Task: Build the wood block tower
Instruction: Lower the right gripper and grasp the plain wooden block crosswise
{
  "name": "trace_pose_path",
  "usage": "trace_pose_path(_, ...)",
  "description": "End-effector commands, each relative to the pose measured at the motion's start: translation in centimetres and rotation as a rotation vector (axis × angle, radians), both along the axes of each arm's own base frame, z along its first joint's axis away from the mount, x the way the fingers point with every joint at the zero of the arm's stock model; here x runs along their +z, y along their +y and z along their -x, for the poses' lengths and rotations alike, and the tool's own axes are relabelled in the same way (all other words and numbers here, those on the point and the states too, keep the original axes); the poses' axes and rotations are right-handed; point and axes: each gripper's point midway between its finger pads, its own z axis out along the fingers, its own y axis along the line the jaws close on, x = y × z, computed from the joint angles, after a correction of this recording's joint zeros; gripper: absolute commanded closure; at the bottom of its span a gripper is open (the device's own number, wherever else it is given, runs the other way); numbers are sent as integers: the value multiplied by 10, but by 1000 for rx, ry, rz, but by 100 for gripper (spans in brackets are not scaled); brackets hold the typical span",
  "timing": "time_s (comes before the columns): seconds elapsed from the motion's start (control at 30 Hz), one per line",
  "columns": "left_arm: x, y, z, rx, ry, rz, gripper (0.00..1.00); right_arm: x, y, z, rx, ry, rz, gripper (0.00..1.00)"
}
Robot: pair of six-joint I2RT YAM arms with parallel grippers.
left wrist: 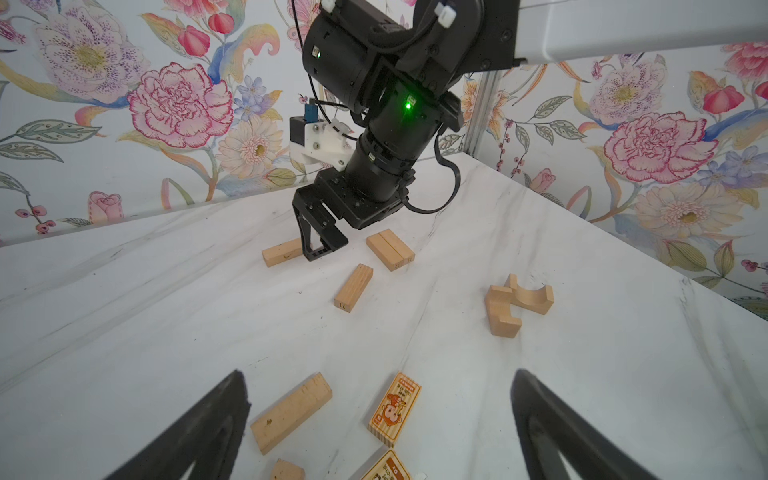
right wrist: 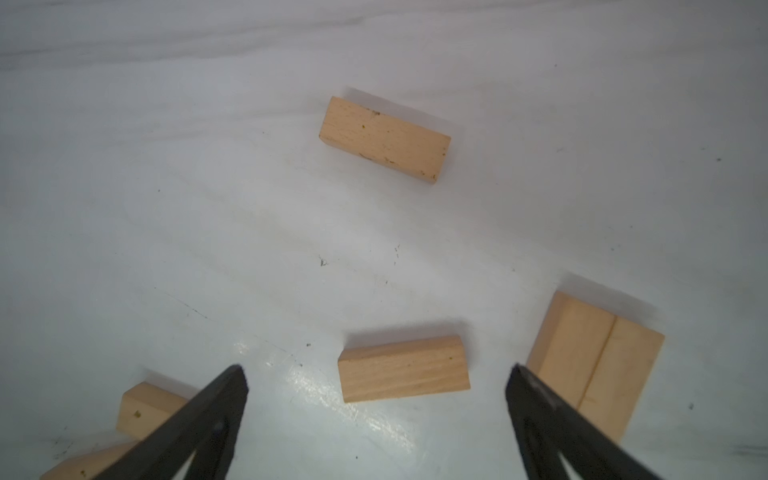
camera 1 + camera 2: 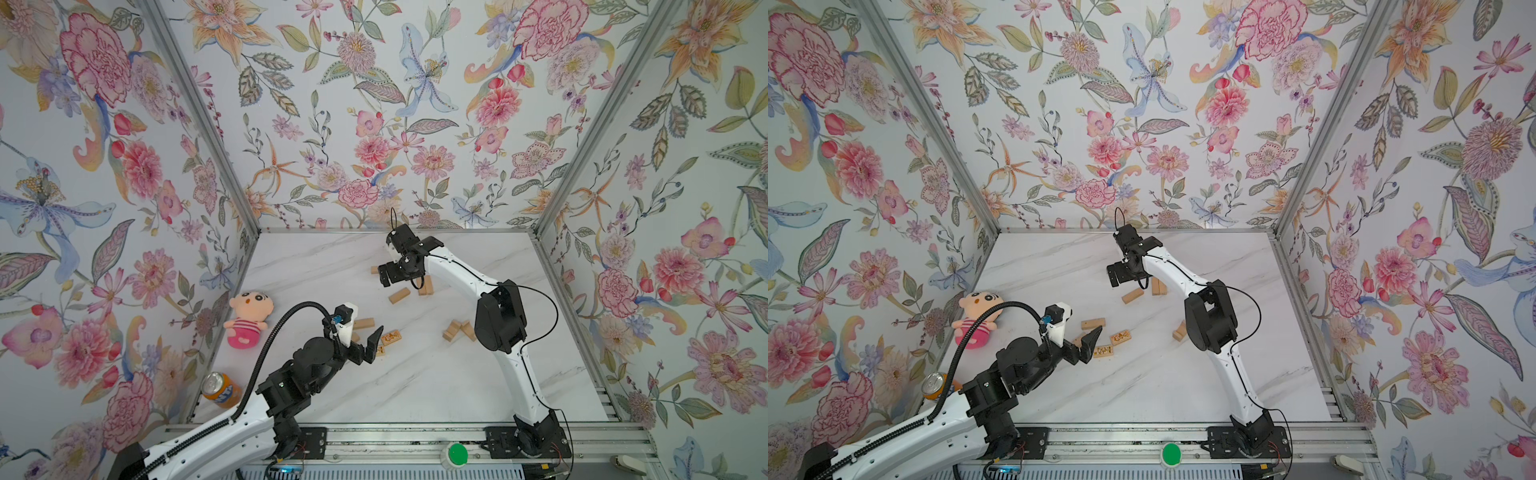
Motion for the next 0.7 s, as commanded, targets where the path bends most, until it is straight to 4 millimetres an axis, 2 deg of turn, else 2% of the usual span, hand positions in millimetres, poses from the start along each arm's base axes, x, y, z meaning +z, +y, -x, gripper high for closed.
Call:
trace_pose_path(0.0, 6, -4, -1, -14, -8, 44, 1, -26, -6, 13, 68, 25, 108, 1)
trace_pose_path(0.33, 0, -12, -7, -18, 18, 10, 1, -56, -4, 19, 101, 64, 151, 1)
trace_pose_path(0.67, 2, -14, -12, -8, 11, -12, 1, -67, -12, 18, 96, 88, 163, 1)
